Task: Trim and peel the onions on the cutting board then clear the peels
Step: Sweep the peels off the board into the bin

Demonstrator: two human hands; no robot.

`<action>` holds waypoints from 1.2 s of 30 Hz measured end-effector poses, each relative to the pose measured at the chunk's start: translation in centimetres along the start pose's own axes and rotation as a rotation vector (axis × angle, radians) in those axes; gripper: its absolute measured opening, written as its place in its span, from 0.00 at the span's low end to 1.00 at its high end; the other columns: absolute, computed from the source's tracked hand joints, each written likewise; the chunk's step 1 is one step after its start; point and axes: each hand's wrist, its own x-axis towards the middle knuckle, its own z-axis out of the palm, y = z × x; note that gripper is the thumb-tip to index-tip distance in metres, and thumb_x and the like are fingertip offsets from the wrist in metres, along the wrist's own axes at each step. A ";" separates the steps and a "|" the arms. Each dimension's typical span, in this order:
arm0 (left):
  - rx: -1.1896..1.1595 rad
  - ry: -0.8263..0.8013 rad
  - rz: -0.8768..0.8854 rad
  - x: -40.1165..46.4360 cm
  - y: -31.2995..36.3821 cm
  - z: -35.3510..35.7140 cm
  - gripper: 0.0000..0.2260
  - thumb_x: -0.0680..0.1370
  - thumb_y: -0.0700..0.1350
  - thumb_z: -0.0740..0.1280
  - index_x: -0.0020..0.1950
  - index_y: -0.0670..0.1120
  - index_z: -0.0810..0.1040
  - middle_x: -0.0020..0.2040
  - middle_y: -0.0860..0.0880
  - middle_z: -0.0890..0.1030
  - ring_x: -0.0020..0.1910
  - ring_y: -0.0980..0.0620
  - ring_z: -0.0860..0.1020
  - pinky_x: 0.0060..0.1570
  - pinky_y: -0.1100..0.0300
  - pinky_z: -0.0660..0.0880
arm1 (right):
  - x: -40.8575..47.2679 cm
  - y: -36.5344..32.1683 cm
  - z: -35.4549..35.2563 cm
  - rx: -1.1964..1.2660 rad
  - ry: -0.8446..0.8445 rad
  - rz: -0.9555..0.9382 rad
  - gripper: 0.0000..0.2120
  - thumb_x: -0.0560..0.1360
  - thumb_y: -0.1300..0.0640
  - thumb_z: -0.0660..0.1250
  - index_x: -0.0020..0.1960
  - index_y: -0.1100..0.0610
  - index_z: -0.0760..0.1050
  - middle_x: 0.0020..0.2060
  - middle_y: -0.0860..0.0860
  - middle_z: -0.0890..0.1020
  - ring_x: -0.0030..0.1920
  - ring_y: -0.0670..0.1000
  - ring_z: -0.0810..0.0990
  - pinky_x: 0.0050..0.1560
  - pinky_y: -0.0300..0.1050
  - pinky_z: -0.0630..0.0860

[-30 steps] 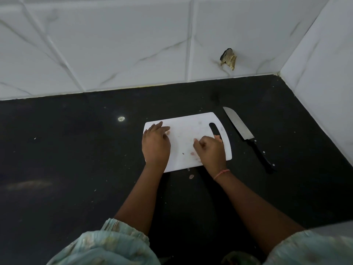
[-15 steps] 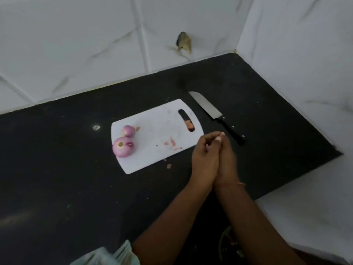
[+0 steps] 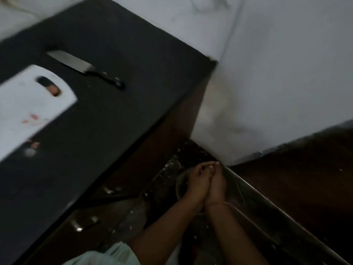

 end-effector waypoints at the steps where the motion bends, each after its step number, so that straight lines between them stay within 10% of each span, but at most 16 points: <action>1: -0.040 -0.009 -0.089 1.6 -3.3 1.8 0.09 0.83 0.41 0.63 0.59 0.44 0.81 0.51 0.50 0.82 0.50 0.53 0.81 0.52 0.62 0.76 | 2.0 3.7 -2.0 -0.074 0.066 0.058 0.18 0.73 0.41 0.59 0.56 0.51 0.74 0.49 0.51 0.77 0.52 0.56 0.77 0.48 0.35 0.71; 6: -0.233 0.061 -0.490 10.4 -15.4 3.1 0.10 0.80 0.45 0.65 0.54 0.40 0.83 0.46 0.43 0.87 0.45 0.47 0.86 0.45 0.59 0.80 | 7.6 14.5 -4.2 0.170 0.088 0.397 0.17 0.84 0.57 0.53 0.67 0.65 0.71 0.45 0.61 0.81 0.48 0.59 0.77 0.49 0.37 0.73; 11: -0.230 0.071 -0.637 15.9 -21.5 3.3 0.14 0.84 0.45 0.57 0.48 0.42 0.80 0.36 0.44 0.85 0.35 0.49 0.84 0.36 0.60 0.79 | 12.5 23.7 -4.3 0.296 0.169 0.515 0.18 0.84 0.54 0.51 0.46 0.59 0.75 0.39 0.57 0.82 0.40 0.52 0.75 0.40 0.44 0.74; 16: -0.113 0.161 -0.675 20.3 -24.8 0.8 0.22 0.85 0.54 0.57 0.72 0.41 0.74 0.68 0.39 0.78 0.59 0.44 0.77 0.60 0.48 0.76 | 15.2 26.5 -4.6 0.368 0.092 0.663 0.09 0.80 0.64 0.60 0.46 0.58 0.77 0.41 0.53 0.80 0.40 0.53 0.78 0.39 0.43 0.76; 21: -0.067 0.186 -0.649 20.8 -23.9 -0.4 0.18 0.82 0.41 0.65 0.72 0.39 0.73 0.69 0.40 0.76 0.59 0.42 0.76 0.57 0.49 0.74 | 16.7 28.4 -4.2 0.260 0.293 0.594 0.14 0.75 0.72 0.65 0.35 0.59 0.70 0.35 0.54 0.76 0.39 0.55 0.74 0.49 0.48 0.74; 26: -0.023 0.197 -0.603 21.3 -24.4 -0.6 0.20 0.82 0.41 0.66 0.74 0.38 0.71 0.70 0.38 0.75 0.67 0.39 0.75 0.54 0.51 0.72 | 16.6 27.3 -4.1 0.202 0.042 0.657 0.14 0.78 0.66 0.64 0.63 0.59 0.73 0.52 0.59 0.80 0.44 0.56 0.78 0.52 0.56 0.79; 30: -0.099 0.111 -0.663 22.7 -24.9 -1.1 0.36 0.74 0.72 0.62 0.70 0.46 0.76 0.69 0.42 0.77 0.68 0.40 0.74 0.67 0.45 0.71 | 17.1 26.6 -2.0 0.173 -0.017 0.557 0.11 0.81 0.52 0.63 0.62 0.49 0.75 0.57 0.54 0.81 0.54 0.56 0.79 0.61 0.58 0.76; 36: -0.268 0.000 -0.765 23.3 -24.8 -2.6 0.45 0.71 0.79 0.55 0.69 0.45 0.78 0.65 0.38 0.80 0.66 0.36 0.76 0.72 0.37 0.66 | 13.9 28.9 -0.6 -0.223 -0.337 0.227 0.20 0.84 0.57 0.56 0.75 0.60 0.63 0.71 0.58 0.68 0.73 0.57 0.64 0.69 0.38 0.59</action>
